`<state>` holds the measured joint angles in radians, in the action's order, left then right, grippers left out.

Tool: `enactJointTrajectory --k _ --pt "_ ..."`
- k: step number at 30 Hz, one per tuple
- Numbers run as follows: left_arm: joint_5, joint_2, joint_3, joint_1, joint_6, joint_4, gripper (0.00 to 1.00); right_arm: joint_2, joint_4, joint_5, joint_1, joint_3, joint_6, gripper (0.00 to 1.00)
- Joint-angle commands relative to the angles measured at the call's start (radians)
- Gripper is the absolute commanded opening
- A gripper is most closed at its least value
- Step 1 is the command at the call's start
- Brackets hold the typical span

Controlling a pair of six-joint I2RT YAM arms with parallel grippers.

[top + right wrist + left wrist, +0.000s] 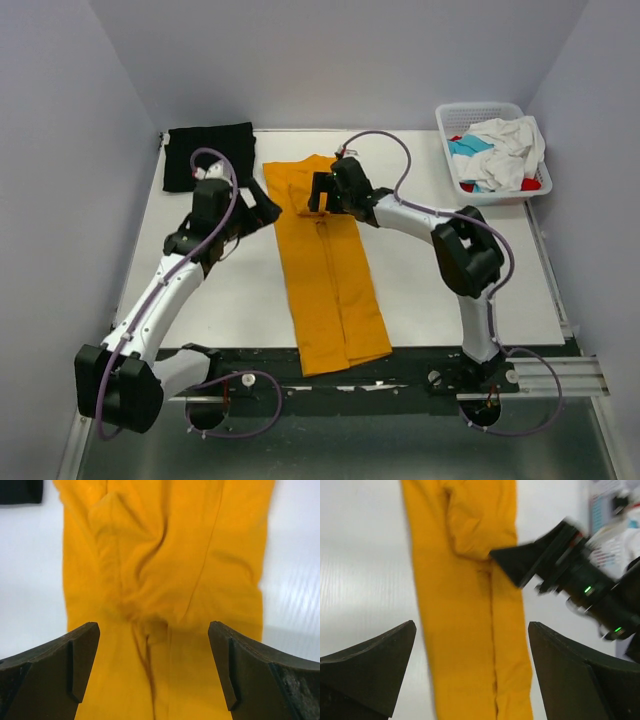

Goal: Fold and stack the t-shirts
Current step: Rotate the tshirt 90 degrees, then grab the bottom of the folded rectangular tshirt with both arms

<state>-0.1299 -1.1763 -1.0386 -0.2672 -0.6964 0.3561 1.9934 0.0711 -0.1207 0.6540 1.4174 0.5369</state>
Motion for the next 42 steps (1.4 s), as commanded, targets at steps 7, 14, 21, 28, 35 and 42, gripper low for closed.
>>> enactJointTrajectory --k 7,14,21,28,35,42 --pt "0.076 0.26 0.535 -0.079 -0.148 -0.142 0.99 0.43 0.058 0.039 -0.069 0.49 -0.117 1.0" --pt "0.047 0.383 0.661 -0.187 -0.167 -0.116 0.99 0.452 0.005 0.051 -0.148 0.391 -0.042 1.0" --pt "-0.025 0.333 0.685 -0.236 -0.152 -0.214 0.99 0.428 -0.005 -0.037 -0.204 0.346 -0.033 1.0" --pt "-0.114 0.264 0.673 -0.304 -0.154 -0.197 0.99 0.43 0.071 0.05 -0.217 0.494 -0.124 1.0" --pt "-0.031 0.283 0.7 -0.44 -0.241 -0.057 0.96 0.178 0.049 0.078 -0.216 0.388 -0.088 1.0" --pt "-0.036 0.351 0.8 -0.532 -0.352 -0.096 0.66 -0.183 0.019 0.086 -0.216 -0.103 0.026 1.0"
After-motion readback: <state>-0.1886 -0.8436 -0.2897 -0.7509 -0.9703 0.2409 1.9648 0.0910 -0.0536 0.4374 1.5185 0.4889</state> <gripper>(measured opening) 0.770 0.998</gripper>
